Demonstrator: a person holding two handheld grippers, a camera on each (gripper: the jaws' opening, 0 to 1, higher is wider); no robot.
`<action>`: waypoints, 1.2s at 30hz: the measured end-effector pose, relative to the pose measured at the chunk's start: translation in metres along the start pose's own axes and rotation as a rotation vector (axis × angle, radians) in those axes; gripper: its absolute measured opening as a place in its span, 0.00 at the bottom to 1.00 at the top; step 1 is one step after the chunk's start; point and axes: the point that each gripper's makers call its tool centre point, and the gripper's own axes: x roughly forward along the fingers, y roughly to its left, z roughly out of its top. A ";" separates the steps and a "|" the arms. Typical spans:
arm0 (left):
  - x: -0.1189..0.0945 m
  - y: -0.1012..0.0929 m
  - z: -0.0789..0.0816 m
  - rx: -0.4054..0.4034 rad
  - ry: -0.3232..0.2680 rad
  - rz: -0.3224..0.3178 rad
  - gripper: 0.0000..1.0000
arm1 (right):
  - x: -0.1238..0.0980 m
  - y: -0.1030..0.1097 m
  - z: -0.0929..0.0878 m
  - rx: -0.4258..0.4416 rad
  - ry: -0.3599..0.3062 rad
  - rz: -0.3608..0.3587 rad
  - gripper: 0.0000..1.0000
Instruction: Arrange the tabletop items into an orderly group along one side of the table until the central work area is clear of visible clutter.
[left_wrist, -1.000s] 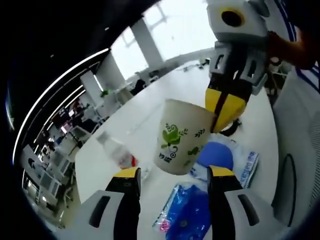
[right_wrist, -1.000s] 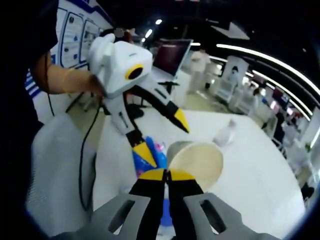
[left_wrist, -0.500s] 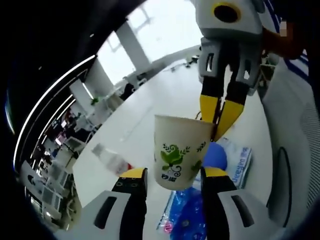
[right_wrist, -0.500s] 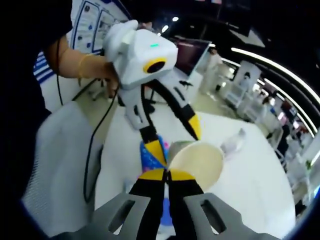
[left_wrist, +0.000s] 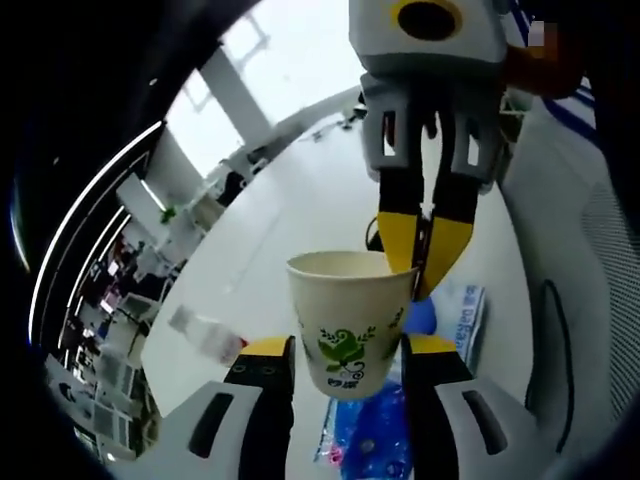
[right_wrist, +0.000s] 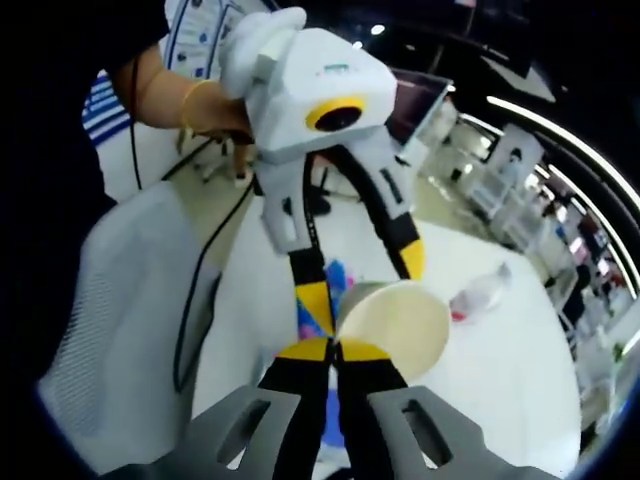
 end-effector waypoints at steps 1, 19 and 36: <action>0.000 -0.001 0.000 0.002 0.002 -0.002 0.39 | 0.000 0.001 0.000 -0.010 0.005 0.005 0.00; -0.003 -0.008 0.001 -0.078 -0.037 -0.023 0.36 | -0.005 0.004 0.004 -0.045 0.002 0.011 0.00; -0.009 -0.004 0.010 -0.201 -0.135 -0.015 0.35 | -0.019 -0.006 0.015 0.188 -0.115 -0.006 0.05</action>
